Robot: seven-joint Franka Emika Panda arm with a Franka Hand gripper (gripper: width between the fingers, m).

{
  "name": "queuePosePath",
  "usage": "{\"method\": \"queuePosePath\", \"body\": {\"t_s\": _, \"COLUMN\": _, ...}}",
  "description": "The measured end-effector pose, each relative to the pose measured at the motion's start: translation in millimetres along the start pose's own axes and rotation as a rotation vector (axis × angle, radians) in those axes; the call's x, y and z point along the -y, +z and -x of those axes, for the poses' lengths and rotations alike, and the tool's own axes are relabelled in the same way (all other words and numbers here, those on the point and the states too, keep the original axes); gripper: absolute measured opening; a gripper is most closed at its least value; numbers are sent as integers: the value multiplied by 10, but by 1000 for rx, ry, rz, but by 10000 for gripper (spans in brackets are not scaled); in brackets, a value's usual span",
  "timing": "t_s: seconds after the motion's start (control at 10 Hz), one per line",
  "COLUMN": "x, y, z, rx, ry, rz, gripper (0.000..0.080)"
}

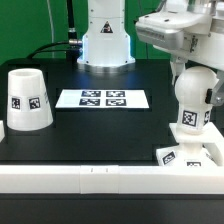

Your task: Assemble lamp

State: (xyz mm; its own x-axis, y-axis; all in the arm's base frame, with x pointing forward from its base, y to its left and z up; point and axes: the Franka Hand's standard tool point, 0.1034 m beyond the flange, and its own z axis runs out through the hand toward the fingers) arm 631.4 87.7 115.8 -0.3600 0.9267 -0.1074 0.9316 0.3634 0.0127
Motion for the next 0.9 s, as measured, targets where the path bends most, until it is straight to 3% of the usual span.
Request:
{"method": "queuePosePath", "body": {"t_s": 0.2, "x": 4, "y": 1, "z": 2, "rx": -3, "ry": 57, "rz": -1, "gripper": 576}}
{"method": "queuePosePath", "body": {"t_s": 0.9, "x": 43, "y": 9, "z": -16, "rx": -17, "ry": 770, "rz": -32, "gripper": 577}}
